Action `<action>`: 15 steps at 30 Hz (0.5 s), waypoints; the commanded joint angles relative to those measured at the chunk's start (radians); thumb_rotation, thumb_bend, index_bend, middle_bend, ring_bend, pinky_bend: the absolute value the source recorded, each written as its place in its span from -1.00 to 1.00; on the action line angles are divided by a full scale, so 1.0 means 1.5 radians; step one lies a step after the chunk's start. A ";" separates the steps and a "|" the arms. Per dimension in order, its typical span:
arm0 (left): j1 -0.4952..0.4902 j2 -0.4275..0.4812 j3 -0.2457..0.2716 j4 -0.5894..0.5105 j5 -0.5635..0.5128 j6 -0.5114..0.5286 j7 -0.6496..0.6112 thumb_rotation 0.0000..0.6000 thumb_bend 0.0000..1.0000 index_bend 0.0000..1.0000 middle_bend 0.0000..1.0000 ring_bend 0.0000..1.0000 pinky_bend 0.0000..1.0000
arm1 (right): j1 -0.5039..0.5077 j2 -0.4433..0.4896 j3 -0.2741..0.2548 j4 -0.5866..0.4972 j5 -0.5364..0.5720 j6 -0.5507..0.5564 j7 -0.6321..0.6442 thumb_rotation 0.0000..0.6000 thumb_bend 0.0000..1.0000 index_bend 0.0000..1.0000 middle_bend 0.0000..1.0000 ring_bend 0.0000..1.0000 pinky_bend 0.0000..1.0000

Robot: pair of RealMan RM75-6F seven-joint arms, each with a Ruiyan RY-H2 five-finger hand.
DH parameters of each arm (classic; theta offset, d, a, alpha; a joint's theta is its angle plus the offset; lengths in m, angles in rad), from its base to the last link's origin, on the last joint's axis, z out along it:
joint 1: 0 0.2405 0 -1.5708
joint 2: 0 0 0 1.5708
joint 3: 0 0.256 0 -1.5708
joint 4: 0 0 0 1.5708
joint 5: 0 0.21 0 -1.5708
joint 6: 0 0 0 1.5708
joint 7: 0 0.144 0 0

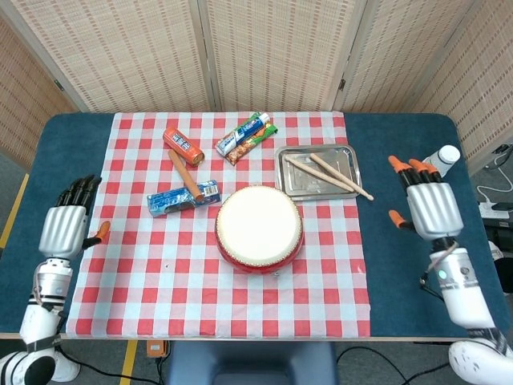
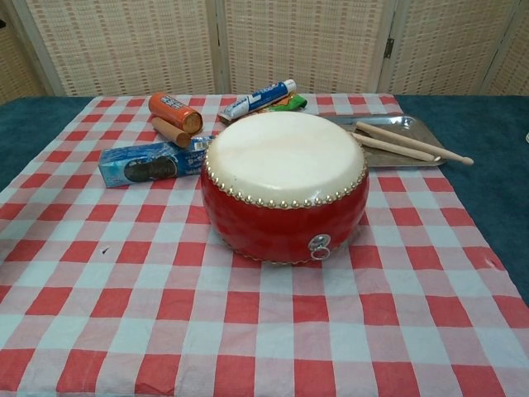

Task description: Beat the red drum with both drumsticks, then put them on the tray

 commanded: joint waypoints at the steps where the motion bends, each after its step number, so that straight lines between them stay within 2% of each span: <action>1: 0.045 0.014 0.029 -0.004 0.050 0.049 -0.034 1.00 -0.26 -0.88 -0.97 -1.00 -0.70 | -0.130 0.041 -0.088 0.027 -0.165 0.119 0.158 1.00 -0.63 -1.00 -0.80 -1.00 -0.83; 5: 0.091 0.013 0.059 0.000 0.106 0.104 -0.049 1.00 -0.26 -0.89 -0.98 -1.00 -0.71 | -0.179 0.026 -0.126 0.078 -0.231 0.169 0.213 1.00 -0.63 -1.00 -0.94 -1.00 -0.99; 8: 0.125 0.009 0.087 0.006 0.151 0.140 -0.048 1.00 -0.26 -0.90 -0.99 -1.00 -0.72 | -0.216 0.004 -0.148 0.112 -0.265 0.209 0.250 1.00 -0.63 -1.00 -0.99 -1.00 -1.00; 15: 0.179 0.008 0.125 0.002 0.204 0.179 -0.036 1.00 -0.26 -0.93 -1.00 -1.00 -0.72 | -0.270 -0.020 -0.169 0.142 -0.292 0.257 0.278 1.00 -0.63 -1.00 -0.99 -1.00 -1.00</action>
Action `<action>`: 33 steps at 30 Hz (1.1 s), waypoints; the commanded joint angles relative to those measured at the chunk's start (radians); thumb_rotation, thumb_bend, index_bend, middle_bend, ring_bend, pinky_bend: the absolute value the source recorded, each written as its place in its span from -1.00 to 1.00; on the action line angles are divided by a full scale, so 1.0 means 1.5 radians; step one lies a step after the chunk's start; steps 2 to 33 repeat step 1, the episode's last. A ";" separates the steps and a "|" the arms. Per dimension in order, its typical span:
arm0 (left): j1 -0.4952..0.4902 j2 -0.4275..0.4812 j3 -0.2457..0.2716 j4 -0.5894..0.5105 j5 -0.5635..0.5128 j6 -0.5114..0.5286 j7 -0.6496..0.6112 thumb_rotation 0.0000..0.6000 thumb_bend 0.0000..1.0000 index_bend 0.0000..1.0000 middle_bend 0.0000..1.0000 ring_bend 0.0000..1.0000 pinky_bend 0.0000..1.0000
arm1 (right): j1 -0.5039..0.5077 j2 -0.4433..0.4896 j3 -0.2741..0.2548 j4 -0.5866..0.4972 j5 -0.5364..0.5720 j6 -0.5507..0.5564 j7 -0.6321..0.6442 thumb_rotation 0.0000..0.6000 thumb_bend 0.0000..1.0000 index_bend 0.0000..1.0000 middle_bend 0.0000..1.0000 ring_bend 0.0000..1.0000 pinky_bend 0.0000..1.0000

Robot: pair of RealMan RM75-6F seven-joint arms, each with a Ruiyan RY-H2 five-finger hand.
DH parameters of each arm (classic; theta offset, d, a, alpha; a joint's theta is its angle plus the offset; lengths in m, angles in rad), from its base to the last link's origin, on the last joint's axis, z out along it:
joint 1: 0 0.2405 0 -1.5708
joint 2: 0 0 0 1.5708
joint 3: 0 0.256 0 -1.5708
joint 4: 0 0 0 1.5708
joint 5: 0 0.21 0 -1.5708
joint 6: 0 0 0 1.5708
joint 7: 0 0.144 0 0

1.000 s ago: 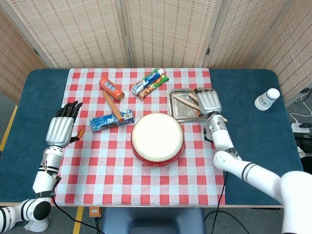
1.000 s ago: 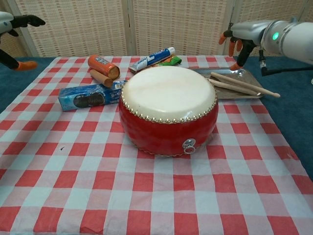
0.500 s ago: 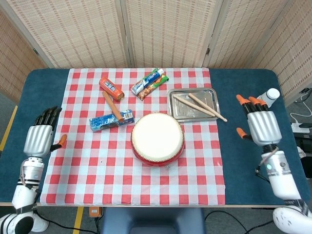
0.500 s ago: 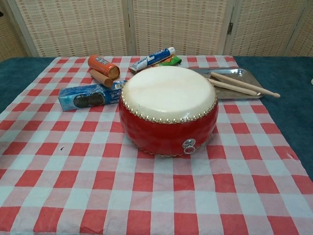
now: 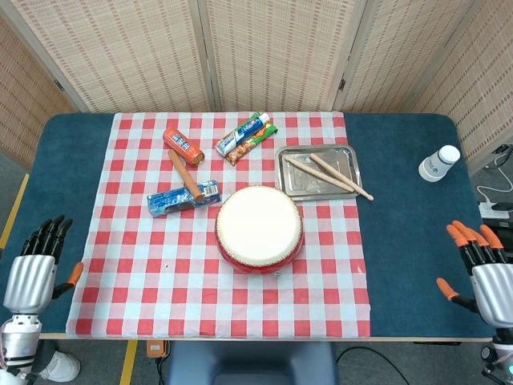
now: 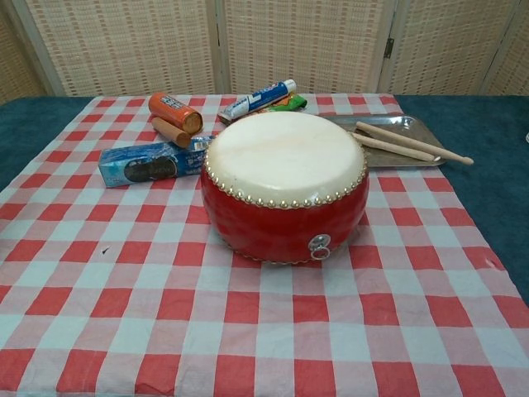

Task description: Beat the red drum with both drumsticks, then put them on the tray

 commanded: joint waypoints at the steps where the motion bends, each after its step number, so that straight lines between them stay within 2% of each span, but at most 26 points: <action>1: 0.018 0.001 0.011 -0.005 0.017 0.010 0.006 1.00 -0.26 -0.93 -1.00 -1.00 -0.72 | -0.016 -0.006 -0.007 0.001 -0.007 0.011 0.001 1.00 -0.63 -1.00 -0.99 -1.00 -1.00; 33: 0.018 0.001 0.011 -0.005 0.017 0.010 0.006 1.00 -0.26 -0.93 -1.00 -1.00 -0.72 | -0.016 -0.006 -0.007 0.001 -0.007 0.011 0.001 1.00 -0.63 -1.00 -0.99 -1.00 -1.00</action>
